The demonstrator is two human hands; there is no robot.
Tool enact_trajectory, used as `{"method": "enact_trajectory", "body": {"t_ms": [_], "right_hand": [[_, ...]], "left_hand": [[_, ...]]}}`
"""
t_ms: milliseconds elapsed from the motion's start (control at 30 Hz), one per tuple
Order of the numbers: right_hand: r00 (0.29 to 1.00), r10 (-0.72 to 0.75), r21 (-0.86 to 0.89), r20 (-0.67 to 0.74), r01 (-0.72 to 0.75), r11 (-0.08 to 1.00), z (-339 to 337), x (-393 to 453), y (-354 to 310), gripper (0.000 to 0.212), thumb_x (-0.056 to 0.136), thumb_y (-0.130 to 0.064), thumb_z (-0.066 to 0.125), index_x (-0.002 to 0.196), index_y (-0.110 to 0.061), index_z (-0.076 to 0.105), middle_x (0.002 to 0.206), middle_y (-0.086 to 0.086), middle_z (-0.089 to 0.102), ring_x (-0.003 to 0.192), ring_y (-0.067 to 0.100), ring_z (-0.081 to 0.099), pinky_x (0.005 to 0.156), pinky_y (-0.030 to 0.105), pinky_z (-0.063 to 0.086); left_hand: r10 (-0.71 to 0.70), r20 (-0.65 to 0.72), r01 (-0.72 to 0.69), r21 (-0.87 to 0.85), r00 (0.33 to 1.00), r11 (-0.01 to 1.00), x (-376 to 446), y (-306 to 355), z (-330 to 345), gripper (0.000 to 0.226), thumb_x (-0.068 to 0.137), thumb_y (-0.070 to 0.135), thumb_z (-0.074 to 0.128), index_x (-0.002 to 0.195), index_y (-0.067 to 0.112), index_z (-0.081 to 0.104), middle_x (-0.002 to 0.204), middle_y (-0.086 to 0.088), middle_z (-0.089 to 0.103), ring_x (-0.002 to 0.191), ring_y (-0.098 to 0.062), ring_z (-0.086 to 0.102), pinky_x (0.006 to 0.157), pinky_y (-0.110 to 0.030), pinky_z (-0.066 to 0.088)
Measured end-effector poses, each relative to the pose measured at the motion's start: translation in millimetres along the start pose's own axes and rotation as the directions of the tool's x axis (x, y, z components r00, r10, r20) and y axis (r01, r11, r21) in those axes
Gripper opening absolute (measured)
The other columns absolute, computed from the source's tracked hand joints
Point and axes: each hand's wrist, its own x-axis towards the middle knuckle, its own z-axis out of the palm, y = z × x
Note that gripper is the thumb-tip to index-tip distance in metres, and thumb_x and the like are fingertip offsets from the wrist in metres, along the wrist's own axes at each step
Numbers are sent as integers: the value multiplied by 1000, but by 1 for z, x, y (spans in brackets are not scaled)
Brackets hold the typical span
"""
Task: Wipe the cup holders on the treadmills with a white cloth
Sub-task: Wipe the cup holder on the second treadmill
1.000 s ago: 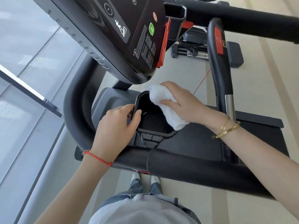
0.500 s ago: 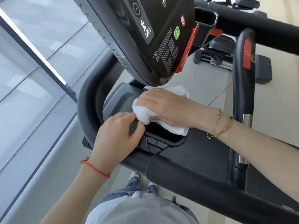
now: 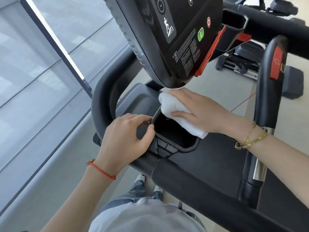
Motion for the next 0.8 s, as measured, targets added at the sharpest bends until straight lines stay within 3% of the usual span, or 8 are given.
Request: {"method": "enact_trajectory", "body": {"t_ms": [100, 200, 300, 367, 533, 667, 800], "right_hand": [[983, -185, -118, -21, 181, 976, 4, 9, -10, 51, 97, -45, 47, 141, -20, 42, 139, -2, 46, 126, 18, 44, 102, 34, 40], [913, -407, -268, 5, 393, 879, 18, 27, -19, 43, 91, -30, 65, 129, -13, 56, 125, 3, 58, 118, 23, 51, 107, 34, 33], [877, -481, -285, 8, 463, 839, 21, 33, -23, 40, 87, -23, 69, 125, -12, 59, 119, 3, 62, 113, 25, 55, 104, 38, 35], [871, -491, -270, -11, 470, 840, 16, 32, -22, 38, 91, -34, 60, 123, -13, 60, 115, 3, 62, 109, 25, 57, 101, 39, 38], [949, -316, -239, -7, 305, 922, 9, 27, -13, 51, 91, -56, 44, 124, -19, 55, 114, -1, 57, 105, 23, 54, 90, 36, 41], [990, -117, -153, -82, 103, 983, 11, 15, -12, 53, 91, -58, 43, 130, -23, 48, 124, -4, 53, 110, 21, 52, 82, 40, 49], [981, 74, -65, -177, -87, 994, 13, 2, -16, 50, 94, -53, 47, 135, -26, 44, 127, -5, 55, 106, 22, 56, 77, 39, 48]], "left_hand": [[4, -2, -4, -10, 1000, 1000, 0, -1, 0, 23, 85, 35, 55, 94, 29, 75, 83, 20, 68, 83, -4, 61, 67, -20, 45], [21, 11, -21, 13, 1000, 1000, -1, -4, 0, 23, 84, 38, 49, 71, 28, 65, 65, 13, 62, 73, -8, 56, 60, -24, 44], [16, 17, -17, 61, 1000, 998, -3, -5, 0, 30, 84, 40, 45, 63, 23, 56, 57, 7, 55, 69, -11, 53, 57, -23, 40], [10, 22, -12, 82, 1000, 997, -3, -6, 1, 30, 85, 40, 44, 68, 23, 62, 61, 7, 59, 71, -11, 55, 59, -21, 40], [-3, -22, 4, 44, 1000, 999, -2, 0, 1, 21, 86, 37, 55, 92, 28, 72, 81, 16, 69, 81, -8, 59, 65, -20, 43], [18, -5, -18, 52, 1000, 999, 1, 4, 4, 31, 89, 43, 54, 111, 28, 70, 88, 17, 69, 85, -9, 63, 68, -26, 48], [20, 79, -26, 76, 997, 997, 7, 6, 8, 42, 91, 46, 50, 127, 29, 62, 99, 14, 70, 93, -8, 64, 70, -24, 46]]}}
